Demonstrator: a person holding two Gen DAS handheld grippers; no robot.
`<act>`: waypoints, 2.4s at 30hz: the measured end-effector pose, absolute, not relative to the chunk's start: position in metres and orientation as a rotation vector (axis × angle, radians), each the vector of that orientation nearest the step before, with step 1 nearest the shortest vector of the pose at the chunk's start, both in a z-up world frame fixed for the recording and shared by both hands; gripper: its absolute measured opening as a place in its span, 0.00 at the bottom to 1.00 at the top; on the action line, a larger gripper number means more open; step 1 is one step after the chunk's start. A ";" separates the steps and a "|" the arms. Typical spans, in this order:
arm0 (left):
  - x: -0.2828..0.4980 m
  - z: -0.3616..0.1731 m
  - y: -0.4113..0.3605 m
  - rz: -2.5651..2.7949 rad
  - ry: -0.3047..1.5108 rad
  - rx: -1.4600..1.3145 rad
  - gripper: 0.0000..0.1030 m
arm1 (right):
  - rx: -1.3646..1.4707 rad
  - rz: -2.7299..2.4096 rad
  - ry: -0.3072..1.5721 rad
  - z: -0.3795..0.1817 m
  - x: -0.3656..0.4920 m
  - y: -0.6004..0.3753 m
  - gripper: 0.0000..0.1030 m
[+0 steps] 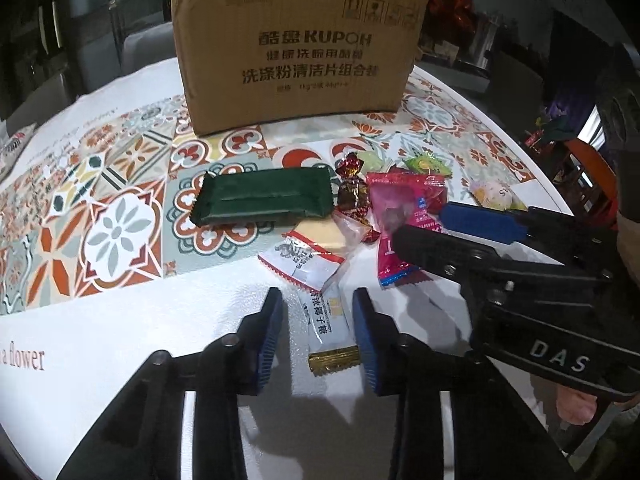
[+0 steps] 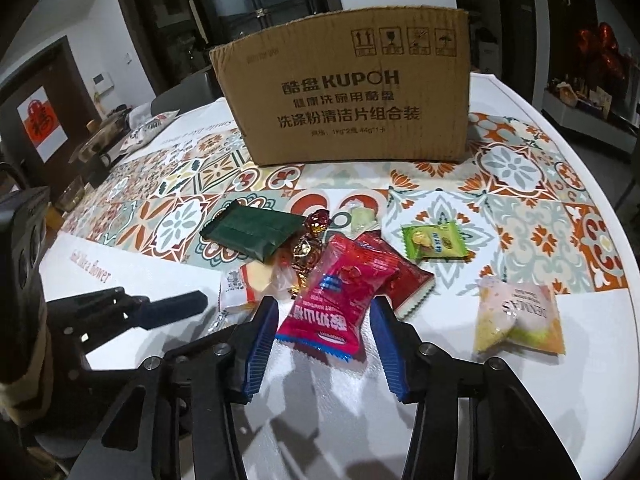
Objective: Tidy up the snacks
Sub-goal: 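Grasp the gold-wrapped bar with the left tool while the right tool grasps the red candy bag, then carry both snacks over the box and open the right tool to drop the candy bag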
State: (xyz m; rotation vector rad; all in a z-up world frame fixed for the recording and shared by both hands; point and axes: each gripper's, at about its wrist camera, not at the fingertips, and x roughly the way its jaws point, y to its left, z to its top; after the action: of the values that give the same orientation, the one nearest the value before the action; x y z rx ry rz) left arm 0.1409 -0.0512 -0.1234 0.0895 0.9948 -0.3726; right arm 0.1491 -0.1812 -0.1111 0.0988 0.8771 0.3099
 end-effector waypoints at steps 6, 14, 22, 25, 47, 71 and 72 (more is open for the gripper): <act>0.142 -0.124 -0.047 -0.372 0.998 0.065 0.19 | 0.091 0.291 0.901 -0.118 0.160 -0.176 0.48; 0.141 -0.122 -0.046 -0.386 1.001 0.051 0.19 | 0.049 0.275 0.904 -0.122 0.162 -0.170 0.40; 0.133 -0.113 -0.044 -0.395 0.984 0.030 0.19 | 0.062 0.284 0.901 -0.118 0.154 -0.171 0.37; 0.128 -0.105 -0.042 -0.398 0.967 0.021 0.19 | 0.056 0.286 0.885 -0.112 0.148 -0.170 0.37; 0.111 -0.027 -0.030 -0.366 0.737 0.028 0.19 | 0.046 0.298 0.706 -0.040 0.117 -0.172 0.37; 0.202 0.092 -0.030 -0.365 0.532 0.048 0.19 | -0.019 0.288 0.508 0.088 0.193 -0.179 0.37; 0.207 0.094 -0.030 -0.365 0.535 0.047 0.19 | -0.022 0.291 0.511 0.091 0.198 -0.180 0.37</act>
State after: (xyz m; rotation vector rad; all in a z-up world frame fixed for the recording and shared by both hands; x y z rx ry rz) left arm 0.2073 -0.0301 0.0935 0.0467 0.5352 -0.3648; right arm 0.1979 -0.1797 0.0907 -0.0219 0.5109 0.2914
